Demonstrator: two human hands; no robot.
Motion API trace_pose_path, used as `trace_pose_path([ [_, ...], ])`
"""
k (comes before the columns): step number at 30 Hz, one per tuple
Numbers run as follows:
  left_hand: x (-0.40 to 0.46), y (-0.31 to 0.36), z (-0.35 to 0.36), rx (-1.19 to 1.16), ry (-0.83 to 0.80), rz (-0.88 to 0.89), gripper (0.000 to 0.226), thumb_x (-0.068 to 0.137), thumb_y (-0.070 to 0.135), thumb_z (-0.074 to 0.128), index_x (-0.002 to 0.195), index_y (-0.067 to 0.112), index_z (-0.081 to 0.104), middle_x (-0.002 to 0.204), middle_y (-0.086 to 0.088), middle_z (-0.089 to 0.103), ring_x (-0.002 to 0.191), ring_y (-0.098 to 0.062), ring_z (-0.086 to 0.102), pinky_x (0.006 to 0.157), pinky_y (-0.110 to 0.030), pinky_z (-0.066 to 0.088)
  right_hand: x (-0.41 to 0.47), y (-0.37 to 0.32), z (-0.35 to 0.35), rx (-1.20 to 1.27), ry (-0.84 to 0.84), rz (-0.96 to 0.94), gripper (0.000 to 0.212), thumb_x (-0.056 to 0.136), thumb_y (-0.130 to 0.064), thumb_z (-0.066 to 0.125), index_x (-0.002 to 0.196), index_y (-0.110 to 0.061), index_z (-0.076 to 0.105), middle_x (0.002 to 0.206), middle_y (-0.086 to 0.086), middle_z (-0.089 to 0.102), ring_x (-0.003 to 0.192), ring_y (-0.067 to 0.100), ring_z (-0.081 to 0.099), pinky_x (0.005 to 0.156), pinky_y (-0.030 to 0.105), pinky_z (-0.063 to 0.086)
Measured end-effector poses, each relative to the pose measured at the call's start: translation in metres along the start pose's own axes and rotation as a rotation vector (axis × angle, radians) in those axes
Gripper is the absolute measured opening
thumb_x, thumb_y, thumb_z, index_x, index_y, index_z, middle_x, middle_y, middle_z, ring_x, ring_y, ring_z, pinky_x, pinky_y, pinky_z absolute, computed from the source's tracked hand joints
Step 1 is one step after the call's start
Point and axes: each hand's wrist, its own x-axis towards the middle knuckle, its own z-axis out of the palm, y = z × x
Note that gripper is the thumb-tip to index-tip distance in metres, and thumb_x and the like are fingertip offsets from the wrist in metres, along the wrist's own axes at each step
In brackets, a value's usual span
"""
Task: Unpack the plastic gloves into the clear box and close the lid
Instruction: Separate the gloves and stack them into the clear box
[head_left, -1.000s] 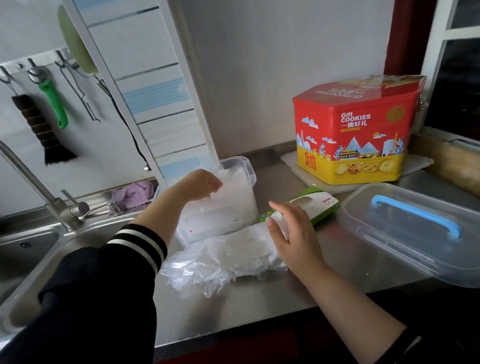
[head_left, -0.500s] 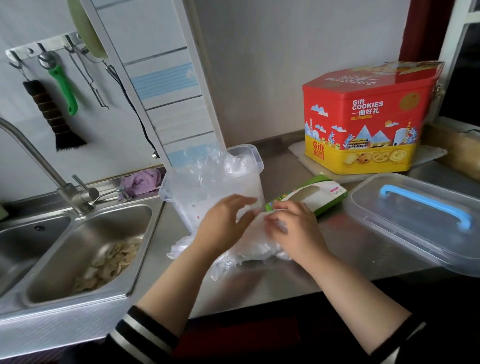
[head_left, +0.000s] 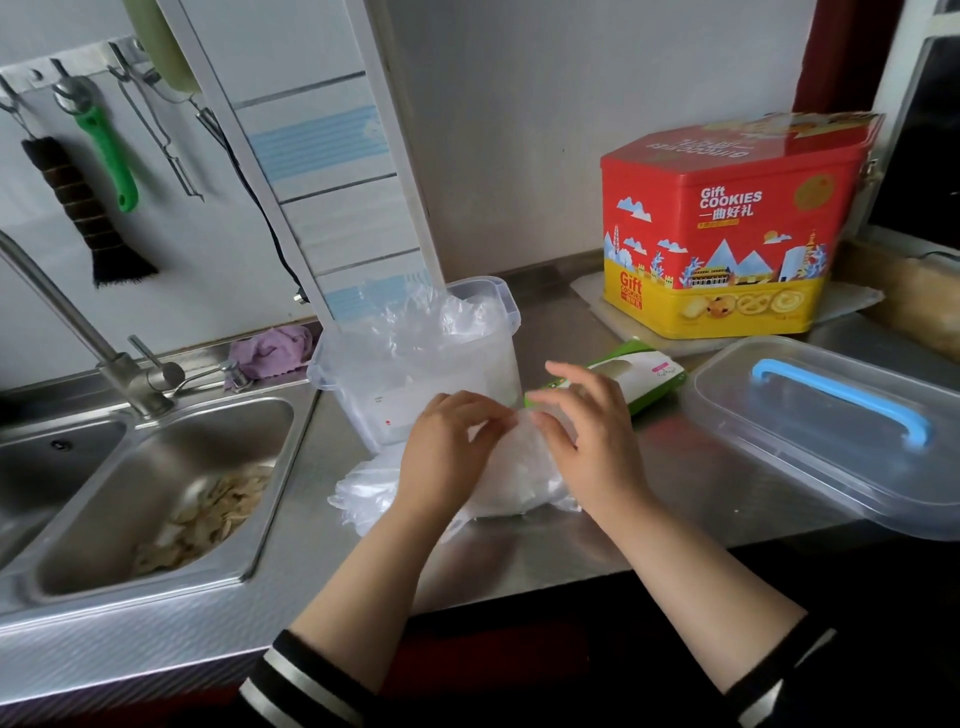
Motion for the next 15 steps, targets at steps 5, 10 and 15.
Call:
trace_pose_path([
  [5, 0.022, 0.009, -0.024, -0.498, 0.037, -0.46, 0.015, 0.088, 0.018, 0.069, 0.077, 0.027, 0.072, 0.069, 0.015, 0.07, 0.068, 0.003, 0.062, 0.075, -0.015, 0.048, -0.002, -0.003, -0.004, 0.076, -0.071, 0.096, 0.055, 0.085, -0.041, 0.065, 0.129, -0.01, 0.052, 0.126, 0.005, 0.056, 0.116, 0.013, 0.05, 0.097, 0.031, 0.042],
  [10, 0.041, 0.003, -0.051, -0.746, 0.102, -0.548, 0.008, 0.083, 0.025, 0.069, 0.08, 0.018, 0.071, 0.067, 0.005, 0.07, 0.064, -0.009, 0.063, 0.07, -0.024, 0.052, -0.006, -0.005, 0.0, 0.013, -0.134, 0.103, 0.053, 0.083, -0.045, 0.068, 0.122, -0.011, 0.057, 0.115, 0.0, 0.063, 0.104, 0.01, 0.049, 0.091, 0.034, 0.043],
  [15, 0.069, -0.011, -0.092, -0.868, 0.214, -0.548, 0.015, 0.089, 0.019, 0.065, 0.077, 0.011, 0.07, 0.066, 0.0, 0.067, 0.062, -0.011, 0.061, 0.068, -0.027, 0.054, -0.006, 0.0, 0.002, 0.019, -0.151, 0.12, 0.052, 0.085, -0.054, 0.052, 0.118, -0.014, 0.059, 0.111, -0.003, 0.065, 0.102, 0.015, 0.057, 0.09, 0.038, 0.048],
])
